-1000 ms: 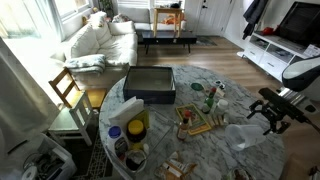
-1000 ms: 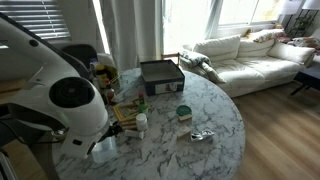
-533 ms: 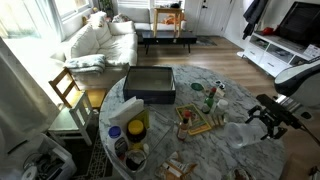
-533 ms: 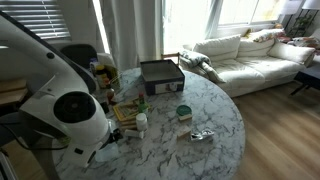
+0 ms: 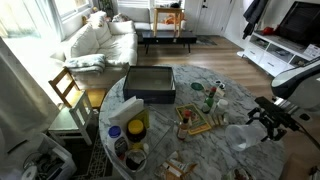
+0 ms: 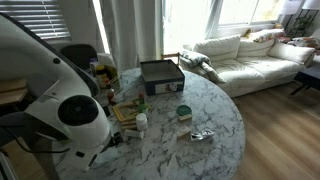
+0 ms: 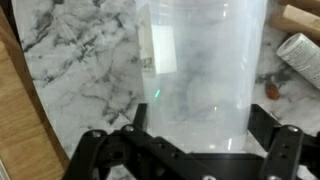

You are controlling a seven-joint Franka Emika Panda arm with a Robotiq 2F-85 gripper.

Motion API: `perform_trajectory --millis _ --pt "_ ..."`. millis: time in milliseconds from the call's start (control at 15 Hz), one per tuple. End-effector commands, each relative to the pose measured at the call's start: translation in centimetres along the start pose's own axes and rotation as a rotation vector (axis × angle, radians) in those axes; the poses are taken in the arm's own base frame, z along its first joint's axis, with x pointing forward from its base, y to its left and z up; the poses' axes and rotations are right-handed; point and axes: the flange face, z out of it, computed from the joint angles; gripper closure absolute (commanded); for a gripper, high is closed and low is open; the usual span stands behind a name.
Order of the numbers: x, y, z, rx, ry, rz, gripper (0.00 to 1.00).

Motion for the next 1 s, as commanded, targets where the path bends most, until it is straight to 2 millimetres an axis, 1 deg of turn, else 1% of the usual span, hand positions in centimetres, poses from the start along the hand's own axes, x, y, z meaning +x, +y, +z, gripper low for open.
perform_trajectory --millis 0,133,267,467,667,933 --pt "-0.8 -0.8 0.9 -0.013 0.032 -0.020 0.32" --pt "-2.1 -1.3 1.0 -0.029 0.040 -0.058 0.35" --pt "-3.8 -1.7 1.2 -0.053 0.078 -0.106 0.41" --pt "-6.5 -2.4 1.1 -0.086 0.169 -0.173 0.41" --pt "-9.0 -3.2 0.5 -0.113 0.274 -0.228 0.41" --pt "-11.9 -4.2 -1.6 -0.115 0.387 -0.287 0.41"
